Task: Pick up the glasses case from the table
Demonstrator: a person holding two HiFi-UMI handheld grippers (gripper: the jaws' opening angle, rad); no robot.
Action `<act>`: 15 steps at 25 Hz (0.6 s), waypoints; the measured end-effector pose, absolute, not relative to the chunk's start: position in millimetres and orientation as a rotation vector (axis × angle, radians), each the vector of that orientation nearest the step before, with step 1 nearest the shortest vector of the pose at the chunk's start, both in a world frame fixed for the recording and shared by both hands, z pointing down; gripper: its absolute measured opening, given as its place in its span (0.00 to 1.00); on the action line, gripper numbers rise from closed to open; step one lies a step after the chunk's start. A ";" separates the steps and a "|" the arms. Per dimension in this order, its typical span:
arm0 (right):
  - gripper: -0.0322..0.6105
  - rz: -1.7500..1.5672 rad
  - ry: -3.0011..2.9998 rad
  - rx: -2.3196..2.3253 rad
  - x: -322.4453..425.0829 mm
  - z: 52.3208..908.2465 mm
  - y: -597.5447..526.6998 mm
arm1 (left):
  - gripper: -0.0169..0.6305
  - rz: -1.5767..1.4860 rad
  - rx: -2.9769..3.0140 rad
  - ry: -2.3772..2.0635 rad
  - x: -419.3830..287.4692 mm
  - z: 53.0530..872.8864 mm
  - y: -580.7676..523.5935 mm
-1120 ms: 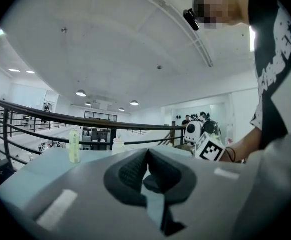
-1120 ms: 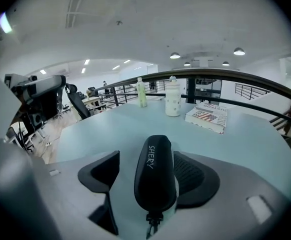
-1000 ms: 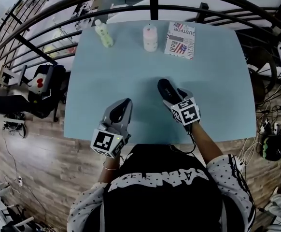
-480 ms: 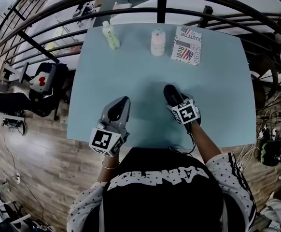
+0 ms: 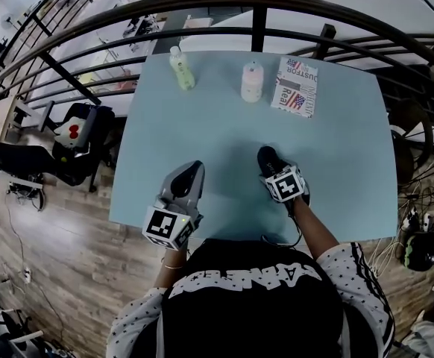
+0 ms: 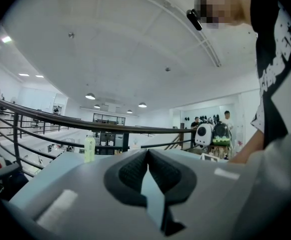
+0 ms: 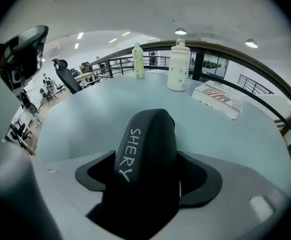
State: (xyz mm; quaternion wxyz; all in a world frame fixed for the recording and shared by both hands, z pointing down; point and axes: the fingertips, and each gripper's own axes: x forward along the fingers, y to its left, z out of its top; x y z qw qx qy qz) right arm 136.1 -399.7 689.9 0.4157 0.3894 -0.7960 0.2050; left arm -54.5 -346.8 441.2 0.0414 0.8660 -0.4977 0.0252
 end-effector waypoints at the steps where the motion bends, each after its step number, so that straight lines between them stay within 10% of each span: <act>1: 0.66 0.512 -1.996 0.974 135.6 690.1 -400.3 | 0.03 0.077 2.651 -1.529 -55.2 440.2 -347.1; 15: 0.63 0.577 -2.011 1.005 144.9 689.0 -397.9 | 0.03 0.073 2.669 -1.526 -49.5 432.5 -349.4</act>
